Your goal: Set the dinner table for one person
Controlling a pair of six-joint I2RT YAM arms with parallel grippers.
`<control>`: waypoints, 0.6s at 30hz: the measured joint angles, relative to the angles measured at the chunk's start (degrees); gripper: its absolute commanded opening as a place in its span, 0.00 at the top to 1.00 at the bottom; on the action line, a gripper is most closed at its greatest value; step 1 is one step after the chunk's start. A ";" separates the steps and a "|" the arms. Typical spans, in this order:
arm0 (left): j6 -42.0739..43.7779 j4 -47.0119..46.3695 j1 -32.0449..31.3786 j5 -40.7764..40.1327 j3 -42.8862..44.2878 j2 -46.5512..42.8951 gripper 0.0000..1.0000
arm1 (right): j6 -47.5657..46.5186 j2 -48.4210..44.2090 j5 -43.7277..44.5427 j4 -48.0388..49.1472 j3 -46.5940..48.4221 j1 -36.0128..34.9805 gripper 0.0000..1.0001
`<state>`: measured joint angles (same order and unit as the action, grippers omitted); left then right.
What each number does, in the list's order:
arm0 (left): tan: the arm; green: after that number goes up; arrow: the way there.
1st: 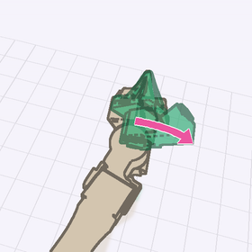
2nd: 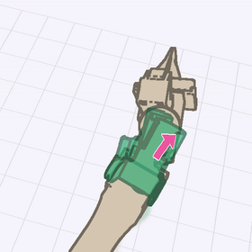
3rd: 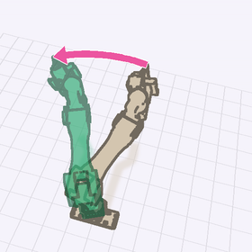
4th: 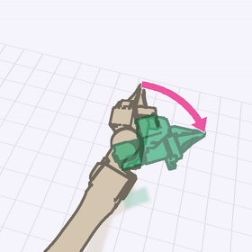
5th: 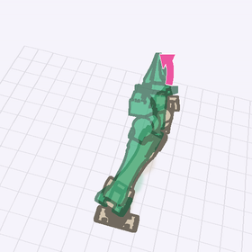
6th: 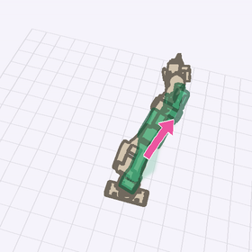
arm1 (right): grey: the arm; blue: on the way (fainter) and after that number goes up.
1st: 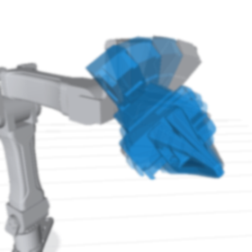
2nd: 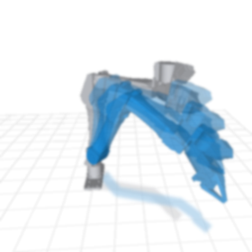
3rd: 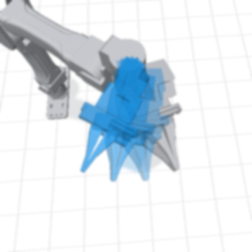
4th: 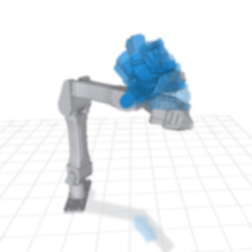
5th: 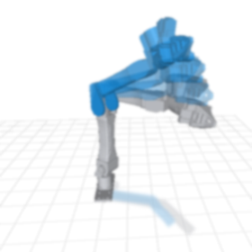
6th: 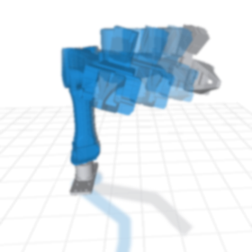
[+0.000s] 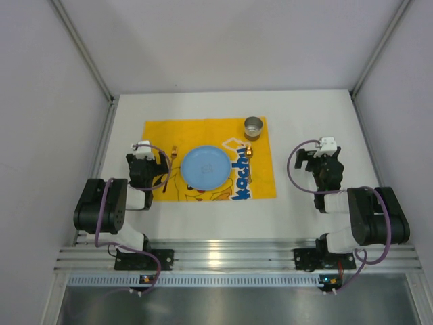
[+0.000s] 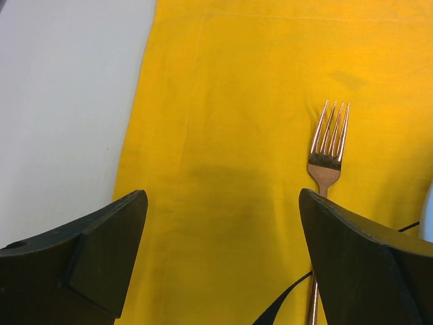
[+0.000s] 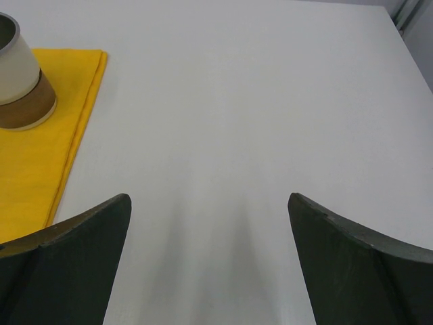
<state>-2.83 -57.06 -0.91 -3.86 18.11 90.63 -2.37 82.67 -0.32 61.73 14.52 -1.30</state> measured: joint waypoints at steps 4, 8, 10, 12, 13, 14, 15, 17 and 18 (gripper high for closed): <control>0.00 0.02 0.00 0.02 0.00 0.00 0.01 | 0.00 0.00 0.02 0.00 0.00 0.00 0.00; 0.00 0.02 0.00 0.00 0.00 0.00 0.01 | 0.00 0.00 0.04 0.00 0.00 0.00 0.00; -0.02 0.00 0.00 0.00 0.00 0.00 0.01 | 0.00 0.00 0.09 0.00 0.00 0.00 0.00; 0.00 0.02 0.00 0.00 0.00 0.00 0.01 | -0.02 0.00 0.20 0.09 0.00 0.00 0.00; -0.02 0.02 0.00 0.02 0.00 0.00 0.01 | -0.02 0.00 0.22 0.13 0.00 0.00 0.00; 0.00 0.02 0.00 0.02 0.00 0.00 0.01 | -0.02 0.00 0.24 0.15 0.00 0.00 0.00; 0.00 0.02 0.00 0.00 0.00 0.00 0.01 | -0.02 0.00 0.24 0.20 0.00 0.00 0.00; 0.00 0.00 0.00 0.02 0.00 0.00 0.01 | -0.02 0.00 0.28 0.35 -0.02 -0.02 0.00; -0.02 0.00 0.00 0.00 0.00 0.00 0.01 | -0.02 0.00 0.28 0.44 -0.02 -0.02 0.00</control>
<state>-2.85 -57.06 -0.91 -3.86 18.11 90.63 -2.39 82.67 -0.03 62.17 14.50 -1.32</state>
